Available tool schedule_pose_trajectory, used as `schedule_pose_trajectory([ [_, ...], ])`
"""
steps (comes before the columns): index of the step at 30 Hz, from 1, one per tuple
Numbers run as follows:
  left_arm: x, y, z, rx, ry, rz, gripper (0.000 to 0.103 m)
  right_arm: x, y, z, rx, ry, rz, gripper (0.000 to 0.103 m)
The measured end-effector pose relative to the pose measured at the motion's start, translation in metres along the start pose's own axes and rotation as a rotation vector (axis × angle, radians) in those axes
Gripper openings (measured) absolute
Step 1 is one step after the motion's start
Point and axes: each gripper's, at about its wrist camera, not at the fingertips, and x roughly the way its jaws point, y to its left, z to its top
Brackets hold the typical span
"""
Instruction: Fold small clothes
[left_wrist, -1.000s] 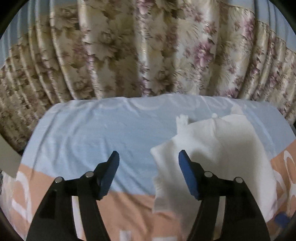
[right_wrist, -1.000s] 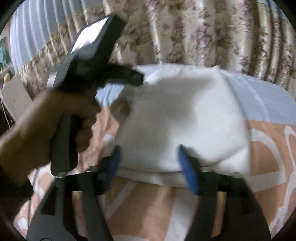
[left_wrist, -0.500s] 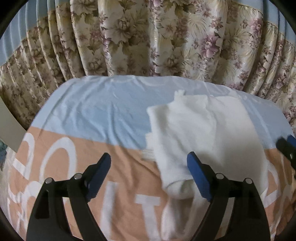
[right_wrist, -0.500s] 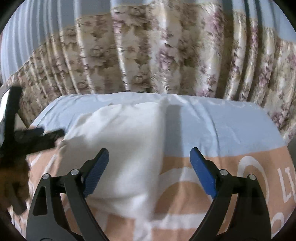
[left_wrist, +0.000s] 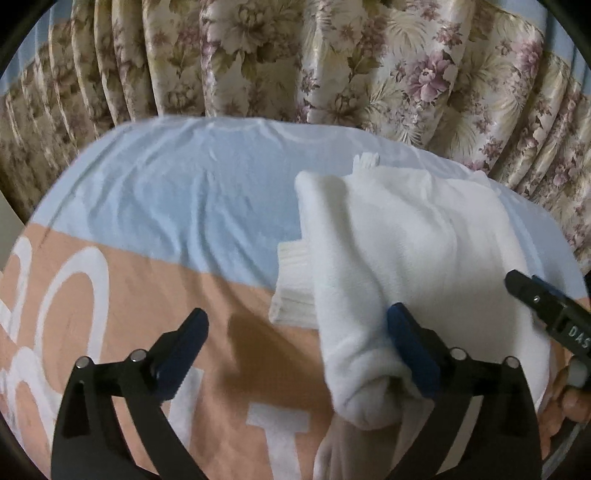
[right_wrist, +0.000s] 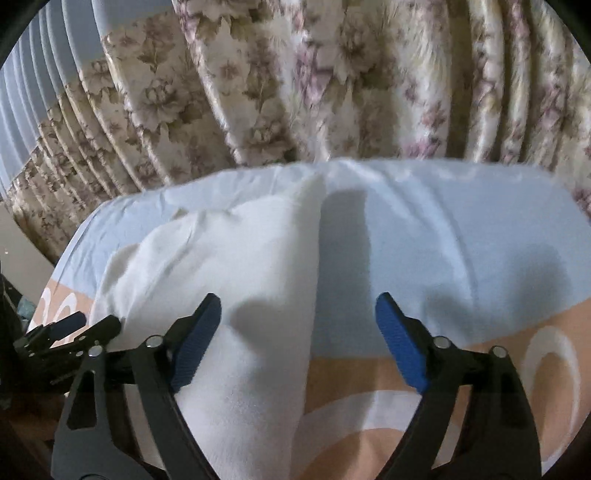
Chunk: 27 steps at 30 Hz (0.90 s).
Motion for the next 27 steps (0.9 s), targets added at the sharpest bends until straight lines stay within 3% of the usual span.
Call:
schedule_pose_trajectory([
  [4, 0.008, 0.006, -0.007, -0.067, 0.043, -0.100, 0.101, 0.009, -0.002, -0.007, 0.009, 0.027, 0.014, 0.078],
  [9, 0.007, 0.000, -0.010, -0.046, 0.024, -0.120, 0.097, 0.016, -0.001, -0.008, 0.019, 0.041, 0.025, 0.077],
  [10, 0.006, -0.001, -0.010, -0.047, 0.017, -0.133, 0.092, 0.016, -0.002, -0.008, 0.020, 0.041, 0.026, 0.076],
  [12, 0.003, -0.007, -0.011, -0.030, 0.009, -0.179, 0.068, 0.016, -0.001, -0.009, 0.024, 0.038, 0.032, 0.075],
  [13, -0.001, -0.014, -0.011, -0.014, 0.009, -0.218, 0.041, 0.016, -0.001, -0.009, 0.025, 0.037, 0.032, 0.075],
  [14, -0.005, -0.023, -0.010, 0.019, 0.002, -0.193, 0.034, 0.016, -0.002, -0.009, 0.027, 0.036, 0.034, 0.075],
  [16, -0.007, -0.033, -0.011, 0.058, -0.012, -0.162, 0.032, 0.017, -0.001, -0.008, 0.030, 0.037, 0.041, 0.073],
  [18, -0.007, -0.031, -0.010, 0.036, -0.005, -0.170, 0.032, 0.016, -0.001, -0.007, 0.027, 0.036, 0.045, 0.071],
  [27, -0.017, -0.042, -0.007, 0.055, -0.040, -0.088, 0.026, 0.008, 0.015, -0.006, -0.045, 0.012, 0.044, 0.032],
])
